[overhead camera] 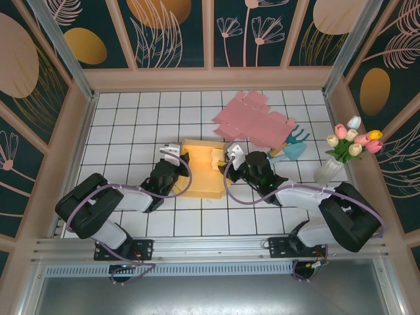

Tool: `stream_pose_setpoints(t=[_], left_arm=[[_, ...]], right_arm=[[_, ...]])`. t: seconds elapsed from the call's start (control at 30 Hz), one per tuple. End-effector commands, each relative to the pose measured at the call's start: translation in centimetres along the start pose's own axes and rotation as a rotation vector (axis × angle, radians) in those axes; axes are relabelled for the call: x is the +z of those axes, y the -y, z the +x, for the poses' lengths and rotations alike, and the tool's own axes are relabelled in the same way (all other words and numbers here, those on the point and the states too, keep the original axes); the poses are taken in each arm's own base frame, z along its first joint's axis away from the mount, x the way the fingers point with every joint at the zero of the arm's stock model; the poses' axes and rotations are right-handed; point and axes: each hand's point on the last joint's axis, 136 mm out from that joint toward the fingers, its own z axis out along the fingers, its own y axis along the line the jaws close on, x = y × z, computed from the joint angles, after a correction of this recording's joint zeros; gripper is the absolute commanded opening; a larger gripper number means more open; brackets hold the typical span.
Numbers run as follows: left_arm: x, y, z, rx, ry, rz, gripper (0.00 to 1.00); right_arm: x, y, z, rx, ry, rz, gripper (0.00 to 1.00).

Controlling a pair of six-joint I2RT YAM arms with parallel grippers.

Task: Fold the paper box

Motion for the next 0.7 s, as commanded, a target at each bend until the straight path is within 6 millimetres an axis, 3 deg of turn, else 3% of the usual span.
stream_pose_setpoints(t=[0.0,0.17,0.37,0.47,0.67], left_arm=[[-0.3,3.4,-1.5,-0.070,0.041,0.126,0.00],[-0.4,3.5,-1.2,-0.094,0.029,0.110,0.00],[-0.4,2.9,-1.4,-0.143,0.020,0.045,0.00],[-0.3,1.1,-1.2,-0.201,0.007,-0.081,0.00],[-1.0,-2.7,-0.4,-0.253,0.010,-0.305,0.00]], right_arm=[[0.5,2.9,-1.6,0.050,0.044,0.167,0.40],[0.6,4.4,-1.4,0.083,0.042,0.278,0.39],[0.7,6.3,-0.4,0.093,-0.005,0.442,0.30],[0.1,8.5,0.9,0.119,-0.058,0.605,0.24],[-1.7,12.7,2.7,0.166,-0.170,0.905,0.21]])
